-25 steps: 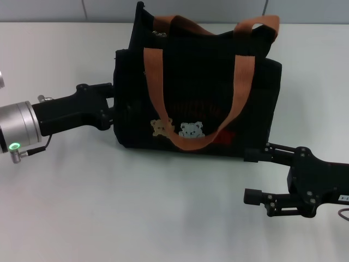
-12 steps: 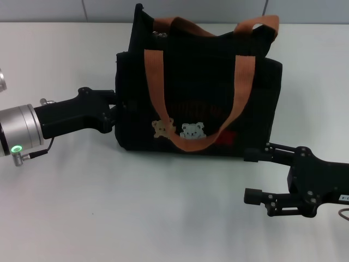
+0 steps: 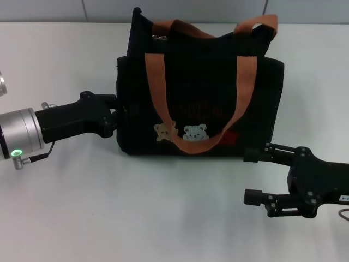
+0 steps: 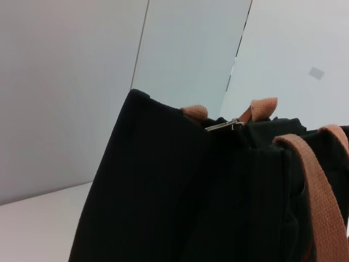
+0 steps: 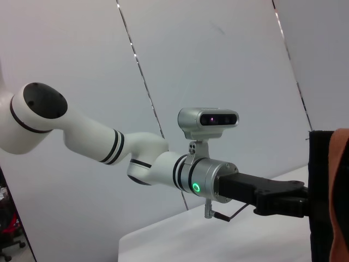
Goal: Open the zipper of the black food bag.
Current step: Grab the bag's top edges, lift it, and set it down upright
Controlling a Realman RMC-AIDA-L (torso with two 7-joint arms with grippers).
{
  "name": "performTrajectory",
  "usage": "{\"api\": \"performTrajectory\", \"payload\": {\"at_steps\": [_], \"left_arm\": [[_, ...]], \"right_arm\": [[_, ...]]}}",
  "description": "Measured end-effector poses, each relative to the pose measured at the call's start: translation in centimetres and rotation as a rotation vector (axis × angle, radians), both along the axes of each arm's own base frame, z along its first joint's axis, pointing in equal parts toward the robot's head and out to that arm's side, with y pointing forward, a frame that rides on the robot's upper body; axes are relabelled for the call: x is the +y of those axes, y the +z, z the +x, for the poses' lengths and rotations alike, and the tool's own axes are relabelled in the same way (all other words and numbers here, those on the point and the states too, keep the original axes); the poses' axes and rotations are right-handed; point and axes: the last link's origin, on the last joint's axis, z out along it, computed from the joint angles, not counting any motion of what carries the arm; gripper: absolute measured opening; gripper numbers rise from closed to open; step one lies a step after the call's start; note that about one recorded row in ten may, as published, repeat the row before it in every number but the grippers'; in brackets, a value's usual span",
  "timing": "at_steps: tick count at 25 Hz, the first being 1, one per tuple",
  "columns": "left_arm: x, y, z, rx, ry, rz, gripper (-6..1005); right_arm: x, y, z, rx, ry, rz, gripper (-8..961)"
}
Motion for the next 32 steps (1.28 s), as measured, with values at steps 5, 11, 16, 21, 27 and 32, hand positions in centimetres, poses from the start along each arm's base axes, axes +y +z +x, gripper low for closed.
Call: {"api": "performTrajectory", "payload": {"at_steps": [5, 11, 16, 21, 27, 32], "left_arm": [[-0.1, 0.0, 0.0, 0.001, -0.003, 0.0, 100], [-0.1, -0.1, -0.1, 0.0, 0.0, 0.002, 99], [-0.2, 0.2, -0.3, 0.002, 0.002, 0.008, 99], [-0.2, 2.5, -0.7, 0.026, -0.043, 0.03, 98], [-0.2, 6.7, -0.4, 0.027, -0.129, 0.063, 97], [0.3, 9.5, 0.7, 0.077, -0.218, 0.089, 98]], "right_arm": [[0.0, -0.1, 0.0, -0.002, 0.0, 0.001, 828], [0.1, -0.1, 0.0, -0.003, 0.002, 0.001, 828], [0.2, 0.0, 0.0, -0.006, 0.002, 0.004, 827], [0.2, 0.1, 0.0, -0.005, 0.0, 0.007, 827], [0.2, 0.1, 0.0, -0.002, -0.005, 0.011, 826], [0.4, -0.1, -0.3, 0.014, -0.011, 0.008, 826]]}}
